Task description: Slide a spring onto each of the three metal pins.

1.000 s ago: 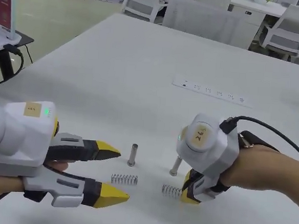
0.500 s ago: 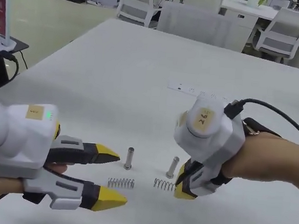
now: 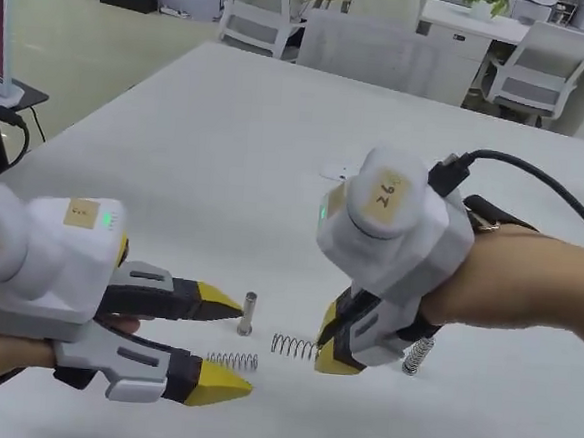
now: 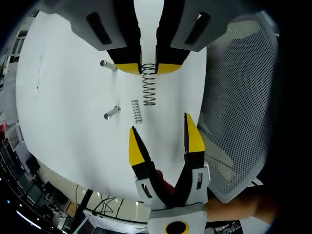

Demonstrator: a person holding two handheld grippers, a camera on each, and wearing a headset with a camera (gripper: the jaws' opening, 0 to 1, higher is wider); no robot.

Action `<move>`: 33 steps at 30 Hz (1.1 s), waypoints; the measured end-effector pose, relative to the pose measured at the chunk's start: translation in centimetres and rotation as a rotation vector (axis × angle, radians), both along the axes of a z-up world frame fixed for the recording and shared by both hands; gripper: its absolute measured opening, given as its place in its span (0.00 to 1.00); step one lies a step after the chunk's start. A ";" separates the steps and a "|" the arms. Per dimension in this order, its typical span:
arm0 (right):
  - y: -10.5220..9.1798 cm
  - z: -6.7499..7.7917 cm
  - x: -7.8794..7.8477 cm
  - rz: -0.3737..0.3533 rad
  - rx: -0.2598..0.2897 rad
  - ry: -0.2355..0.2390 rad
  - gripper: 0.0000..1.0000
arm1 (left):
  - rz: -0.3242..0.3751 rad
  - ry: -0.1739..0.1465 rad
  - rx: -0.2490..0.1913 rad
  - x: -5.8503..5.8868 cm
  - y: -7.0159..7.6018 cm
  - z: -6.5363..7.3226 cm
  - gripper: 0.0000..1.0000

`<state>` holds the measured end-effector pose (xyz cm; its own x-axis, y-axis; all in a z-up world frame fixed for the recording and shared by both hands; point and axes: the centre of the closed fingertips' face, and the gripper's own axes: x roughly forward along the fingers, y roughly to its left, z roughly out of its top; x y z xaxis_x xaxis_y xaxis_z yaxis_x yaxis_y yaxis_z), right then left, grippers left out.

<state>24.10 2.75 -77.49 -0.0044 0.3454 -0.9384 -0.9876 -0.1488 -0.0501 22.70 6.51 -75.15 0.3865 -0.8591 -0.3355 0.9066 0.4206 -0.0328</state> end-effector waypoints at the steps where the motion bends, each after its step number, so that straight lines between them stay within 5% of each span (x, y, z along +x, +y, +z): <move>1: 0.1 0.1 -0.1 0.004 0.001 -0.002 0.08 | -0.003 -0.001 -0.001 0.0 -0.1 0.0 0.35; 33: 1.2 1.5 -1.2 0.098 0.011 -0.041 0.08 | -0.081 -0.049 -0.025 -0.3 -1.7 1.1 0.10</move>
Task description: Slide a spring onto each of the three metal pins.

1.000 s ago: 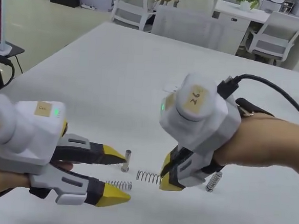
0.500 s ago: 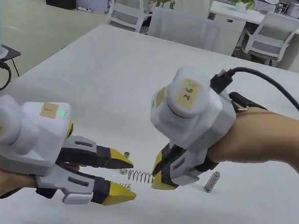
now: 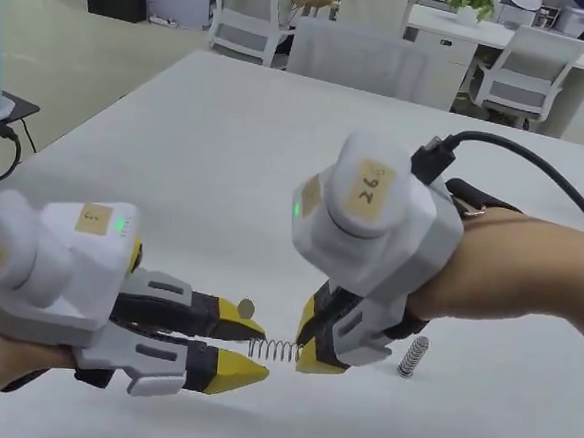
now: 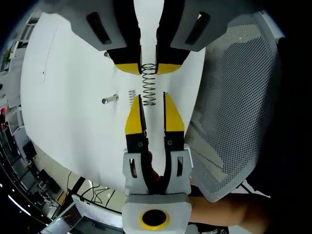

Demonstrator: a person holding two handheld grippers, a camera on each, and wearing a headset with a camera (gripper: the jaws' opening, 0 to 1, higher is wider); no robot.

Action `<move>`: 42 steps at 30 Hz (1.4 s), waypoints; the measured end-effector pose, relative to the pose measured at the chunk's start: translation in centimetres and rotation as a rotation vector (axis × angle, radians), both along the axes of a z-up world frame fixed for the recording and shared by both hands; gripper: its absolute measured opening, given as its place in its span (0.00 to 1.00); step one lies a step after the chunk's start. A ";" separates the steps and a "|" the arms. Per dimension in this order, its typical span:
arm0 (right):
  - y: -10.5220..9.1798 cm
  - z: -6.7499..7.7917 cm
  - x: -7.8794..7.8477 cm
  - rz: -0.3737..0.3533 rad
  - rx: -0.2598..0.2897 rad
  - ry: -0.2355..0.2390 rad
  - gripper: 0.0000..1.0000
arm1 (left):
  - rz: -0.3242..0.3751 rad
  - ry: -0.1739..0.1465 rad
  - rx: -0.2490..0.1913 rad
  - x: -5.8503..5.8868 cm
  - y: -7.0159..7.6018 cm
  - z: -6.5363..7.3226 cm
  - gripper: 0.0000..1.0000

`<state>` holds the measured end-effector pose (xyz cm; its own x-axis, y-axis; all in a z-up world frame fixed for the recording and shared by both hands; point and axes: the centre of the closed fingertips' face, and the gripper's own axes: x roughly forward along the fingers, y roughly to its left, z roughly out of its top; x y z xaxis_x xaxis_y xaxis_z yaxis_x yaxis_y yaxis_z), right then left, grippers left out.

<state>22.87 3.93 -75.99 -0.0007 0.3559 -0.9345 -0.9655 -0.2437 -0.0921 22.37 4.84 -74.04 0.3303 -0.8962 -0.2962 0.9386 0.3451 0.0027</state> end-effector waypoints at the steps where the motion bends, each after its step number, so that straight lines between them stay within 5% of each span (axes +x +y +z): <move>1: 0.0 0.0 0.0 0.001 0.000 0.000 0.08 | -0.001 0.000 -0.001 0.0 0.0 0.0 0.09; 27: -0.2 0.0 -0.1 -0.011 0.020 0.004 0.12 | -0.005 -0.014 -0.015 0.0 0.0 0.3 0.02; 42: -0.1 -0.7 0.0 -0.039 0.041 0.046 0.12 | -0.020 -0.053 -0.039 -0.2 -0.5 2.1 0.02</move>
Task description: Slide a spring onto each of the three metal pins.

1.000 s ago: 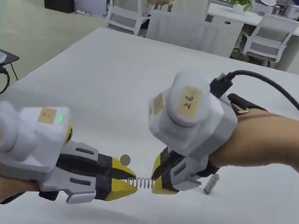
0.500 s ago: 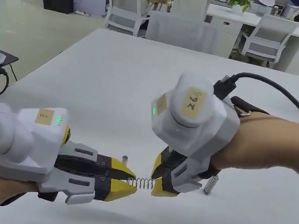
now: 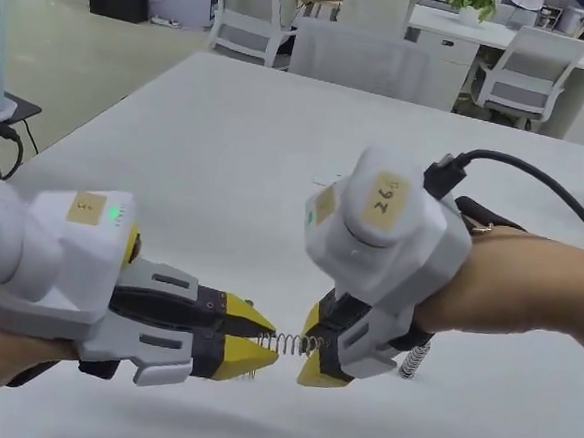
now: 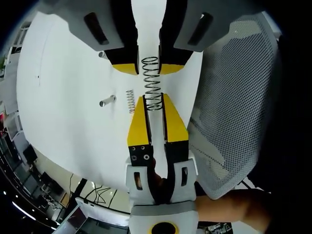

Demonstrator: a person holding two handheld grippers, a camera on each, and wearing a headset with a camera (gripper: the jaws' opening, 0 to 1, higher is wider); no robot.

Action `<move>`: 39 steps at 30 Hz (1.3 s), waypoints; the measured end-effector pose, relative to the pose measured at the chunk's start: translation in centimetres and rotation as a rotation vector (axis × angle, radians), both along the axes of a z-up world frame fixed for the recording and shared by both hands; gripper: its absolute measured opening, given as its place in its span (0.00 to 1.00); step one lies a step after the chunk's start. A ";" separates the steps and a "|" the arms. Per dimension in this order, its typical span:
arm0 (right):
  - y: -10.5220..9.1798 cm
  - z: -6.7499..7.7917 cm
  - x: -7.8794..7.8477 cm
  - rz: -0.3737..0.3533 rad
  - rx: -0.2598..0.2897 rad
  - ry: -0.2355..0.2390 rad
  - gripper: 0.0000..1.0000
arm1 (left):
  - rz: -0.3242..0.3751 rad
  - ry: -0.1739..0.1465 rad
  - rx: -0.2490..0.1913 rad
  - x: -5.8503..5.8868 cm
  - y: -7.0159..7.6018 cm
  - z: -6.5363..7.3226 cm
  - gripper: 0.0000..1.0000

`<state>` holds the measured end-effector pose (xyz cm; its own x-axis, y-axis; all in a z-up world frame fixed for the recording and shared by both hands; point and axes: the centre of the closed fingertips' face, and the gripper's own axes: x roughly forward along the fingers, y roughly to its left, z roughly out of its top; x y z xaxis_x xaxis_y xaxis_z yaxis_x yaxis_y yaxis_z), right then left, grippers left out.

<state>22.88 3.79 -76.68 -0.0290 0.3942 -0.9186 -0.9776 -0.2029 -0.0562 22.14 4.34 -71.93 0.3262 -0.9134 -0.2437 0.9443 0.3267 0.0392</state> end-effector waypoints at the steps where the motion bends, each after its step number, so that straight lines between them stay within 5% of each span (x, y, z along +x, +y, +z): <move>1: 0.0 0.0 0.0 0.000 0.001 0.001 0.12 | -0.001 -0.004 -0.002 0.0 0.0 0.1 0.02; 17: -0.1 0.3 0.1 -0.007 0.018 0.006 0.09 | 0.007 -0.005 0.004 0.3 -0.1 0.1 0.02; 39: 0.9 3.0 -0.7 0.014 0.058 -0.013 0.09 | -0.002 0.010 0.017 0.1 -0.3 -0.6 0.03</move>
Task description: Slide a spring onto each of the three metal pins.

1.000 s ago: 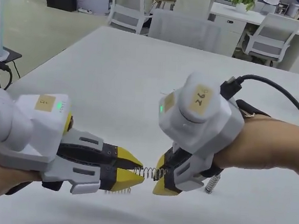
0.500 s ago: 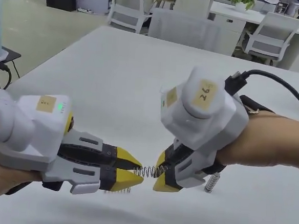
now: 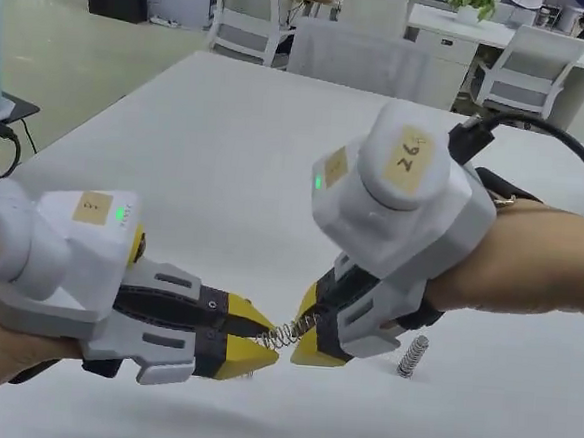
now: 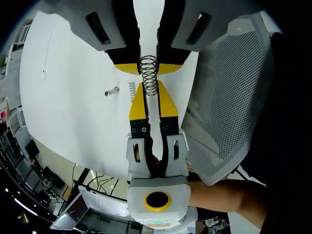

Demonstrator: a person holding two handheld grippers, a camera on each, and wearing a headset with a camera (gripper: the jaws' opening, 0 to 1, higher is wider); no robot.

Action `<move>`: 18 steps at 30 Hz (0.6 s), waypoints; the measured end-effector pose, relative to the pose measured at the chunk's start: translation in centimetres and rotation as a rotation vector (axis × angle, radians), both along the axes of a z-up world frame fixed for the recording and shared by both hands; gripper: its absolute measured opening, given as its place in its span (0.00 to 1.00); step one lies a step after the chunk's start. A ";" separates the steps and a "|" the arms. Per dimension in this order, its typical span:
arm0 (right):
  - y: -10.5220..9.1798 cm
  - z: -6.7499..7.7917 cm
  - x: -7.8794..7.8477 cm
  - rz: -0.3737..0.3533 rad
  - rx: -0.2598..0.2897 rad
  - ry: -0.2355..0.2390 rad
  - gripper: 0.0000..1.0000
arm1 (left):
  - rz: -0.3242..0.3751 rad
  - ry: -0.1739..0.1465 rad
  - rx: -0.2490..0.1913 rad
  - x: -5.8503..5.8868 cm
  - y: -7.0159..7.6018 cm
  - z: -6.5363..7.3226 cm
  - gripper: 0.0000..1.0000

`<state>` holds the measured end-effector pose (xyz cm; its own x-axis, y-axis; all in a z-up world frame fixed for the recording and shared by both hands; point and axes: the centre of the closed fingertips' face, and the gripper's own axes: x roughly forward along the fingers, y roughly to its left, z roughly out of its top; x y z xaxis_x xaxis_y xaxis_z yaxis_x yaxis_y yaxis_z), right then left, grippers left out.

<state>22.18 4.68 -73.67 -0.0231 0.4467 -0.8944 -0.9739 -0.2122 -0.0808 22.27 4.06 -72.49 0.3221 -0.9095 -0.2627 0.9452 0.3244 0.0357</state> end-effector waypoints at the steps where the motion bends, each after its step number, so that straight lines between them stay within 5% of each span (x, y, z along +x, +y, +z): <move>1: 0.0 0.0 0.0 0.000 0.000 0.000 0.09 | 0.000 0.001 0.000 0.0 0.0 0.0 0.03; 18: 1.1 1.0 -0.8 -0.009 0.022 0.023 0.09 | -0.005 0.006 -0.005 -0.1 -0.2 0.0 0.03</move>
<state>21.36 5.79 -72.63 -0.0395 0.4666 -0.8836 -0.9774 -0.2018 -0.0628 22.12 3.83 -72.52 0.3161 -0.9125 -0.2596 0.9470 0.3198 0.0287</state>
